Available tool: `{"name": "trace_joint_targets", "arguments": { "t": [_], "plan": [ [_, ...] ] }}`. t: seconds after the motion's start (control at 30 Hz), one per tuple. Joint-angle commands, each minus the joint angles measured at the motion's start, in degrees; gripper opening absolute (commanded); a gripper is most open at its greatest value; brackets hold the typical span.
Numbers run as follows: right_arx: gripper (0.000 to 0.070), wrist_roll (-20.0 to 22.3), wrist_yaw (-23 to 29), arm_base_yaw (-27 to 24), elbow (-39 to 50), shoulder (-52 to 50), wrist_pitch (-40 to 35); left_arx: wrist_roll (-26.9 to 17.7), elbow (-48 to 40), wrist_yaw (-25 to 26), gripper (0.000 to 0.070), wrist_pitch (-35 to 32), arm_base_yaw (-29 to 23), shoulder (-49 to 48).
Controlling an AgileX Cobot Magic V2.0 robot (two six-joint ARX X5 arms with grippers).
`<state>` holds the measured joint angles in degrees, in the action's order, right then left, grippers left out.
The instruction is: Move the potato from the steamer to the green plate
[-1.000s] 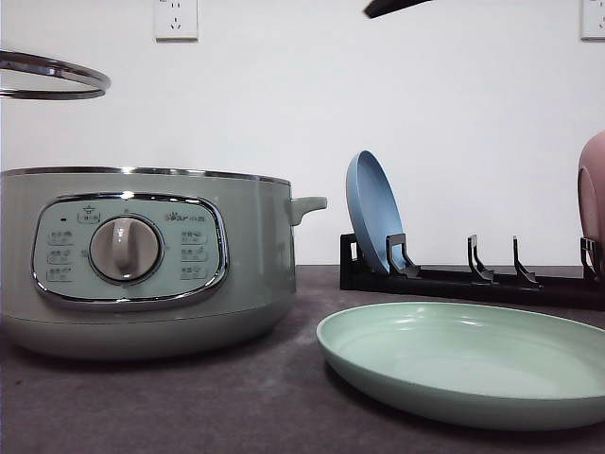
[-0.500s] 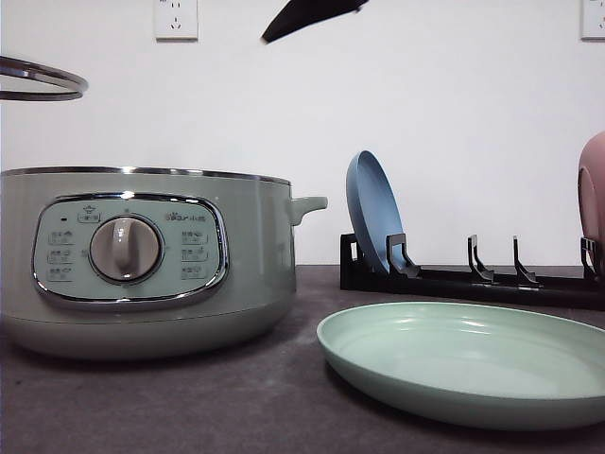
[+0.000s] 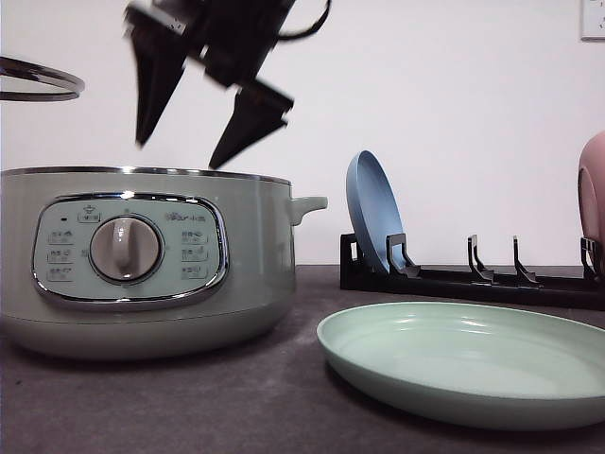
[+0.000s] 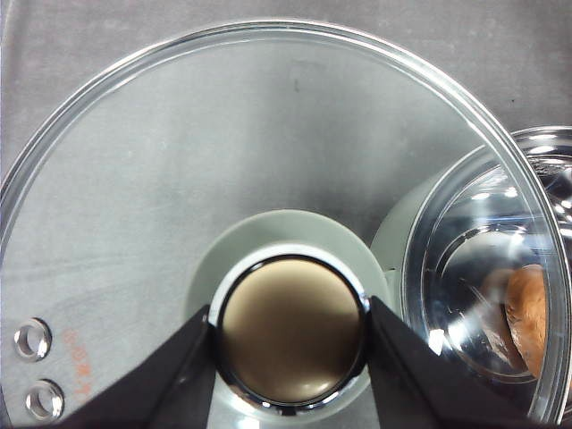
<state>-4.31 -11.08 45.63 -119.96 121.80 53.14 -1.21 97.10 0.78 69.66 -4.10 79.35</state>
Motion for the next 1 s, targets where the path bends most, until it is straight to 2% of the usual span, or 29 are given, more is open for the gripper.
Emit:
{"name": "trace_joint_targets", "arguments": {
  "t": [0.0, 0.37, 0.77, 0.83, 0.97],
  "plan": [
    [0.0550, 0.4, 1.0, 1.3, -1.8, 2.2, -0.9, -0.9, 1.6, 0.0, 0.0000, -2.0, -0.1, -0.1],
    [0.0550, 0.5, 6.9, 3.6, -1.8, 7.8, -1.4, -0.9, 1.6, 0.0, 0.0000, -1.9, -0.2, -0.1],
    [0.0539, 0.5, 8.1, 4.1, -1.7, 10.7, -0.1, -0.9, 1.6, 0.0, 0.0000, -1.9, -0.2, -0.1],
    [0.0492, 0.5, 8.2, 4.2, -1.7, 10.7, -0.3, -0.9, 1.6, 0.0, 0.0000, -1.9, -0.2, -0.1],
    [0.0286, 0.5, 8.1, 4.5, -1.8, 10.7, -0.2, -0.9, 1.6, 0.0, 0.0000, -1.9, -0.2, -0.1]
  ]
}}
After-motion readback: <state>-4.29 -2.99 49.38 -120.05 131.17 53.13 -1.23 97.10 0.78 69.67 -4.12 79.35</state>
